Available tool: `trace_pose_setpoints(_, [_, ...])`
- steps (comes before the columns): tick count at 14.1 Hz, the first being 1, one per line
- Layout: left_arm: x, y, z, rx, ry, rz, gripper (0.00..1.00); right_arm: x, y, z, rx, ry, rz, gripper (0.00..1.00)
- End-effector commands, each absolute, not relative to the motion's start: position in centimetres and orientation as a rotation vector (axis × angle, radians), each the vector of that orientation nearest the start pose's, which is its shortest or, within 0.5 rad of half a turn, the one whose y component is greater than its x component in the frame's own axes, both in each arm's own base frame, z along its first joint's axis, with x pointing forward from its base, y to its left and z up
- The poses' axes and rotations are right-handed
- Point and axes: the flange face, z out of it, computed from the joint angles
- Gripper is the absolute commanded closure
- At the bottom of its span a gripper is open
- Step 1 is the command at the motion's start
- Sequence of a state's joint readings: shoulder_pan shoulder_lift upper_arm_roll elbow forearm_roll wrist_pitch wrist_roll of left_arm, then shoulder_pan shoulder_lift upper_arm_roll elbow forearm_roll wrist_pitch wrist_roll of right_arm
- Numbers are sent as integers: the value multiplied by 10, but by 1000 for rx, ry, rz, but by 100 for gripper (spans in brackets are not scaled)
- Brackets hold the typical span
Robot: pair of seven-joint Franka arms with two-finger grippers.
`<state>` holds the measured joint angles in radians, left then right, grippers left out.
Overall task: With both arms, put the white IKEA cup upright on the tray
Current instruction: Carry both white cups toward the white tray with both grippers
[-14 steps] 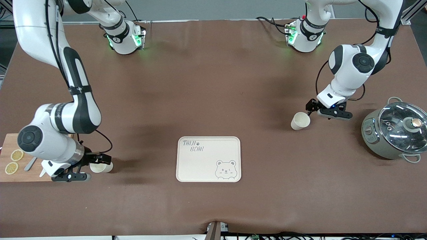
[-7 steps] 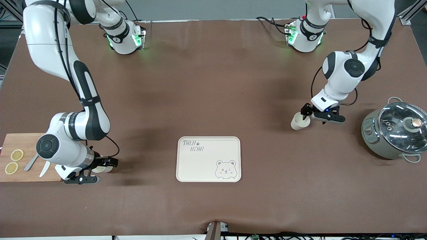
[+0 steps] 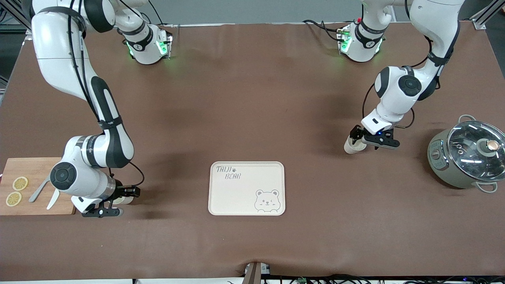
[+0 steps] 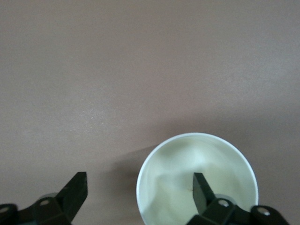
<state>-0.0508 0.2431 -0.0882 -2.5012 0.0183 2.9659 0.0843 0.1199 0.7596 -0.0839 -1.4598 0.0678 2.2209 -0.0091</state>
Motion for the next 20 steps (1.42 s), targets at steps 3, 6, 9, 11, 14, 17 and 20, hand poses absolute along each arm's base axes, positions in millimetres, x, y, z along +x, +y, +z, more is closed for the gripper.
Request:
trace_pose_setpoints(3, [488,-76,217,-3132,332,-381,100,727,42,238,-3145,-103,-24,100])
trace_pose_setpoints(6, [490,-77,218,-3132,327,-389,100,733,49,250,-3139,-134,-65,100])
trace_pose_setpoints(9, [498,-77,226,-3129,320,-420,100,737,74,266,-3128,-165,-96,100])
trace_pose_setpoints(11, [506,-78,235,-3129,302,-451,100,738,89,274,-3122,-142,-109,100])
trace_pose_setpoints(14, [517,-108,249,-3155,240,-488,100,738,141,296,-3121,-43,-104,100])
trace_pose_setpoints(17, [545,-158,277,-3197,131,-427,100,733,189,307,-3107,48,-130,100])
trace_pose_setpoints(20, [588,-224,319,-3211,13,-234,100,725,244,314,-3091,132,-152,100])
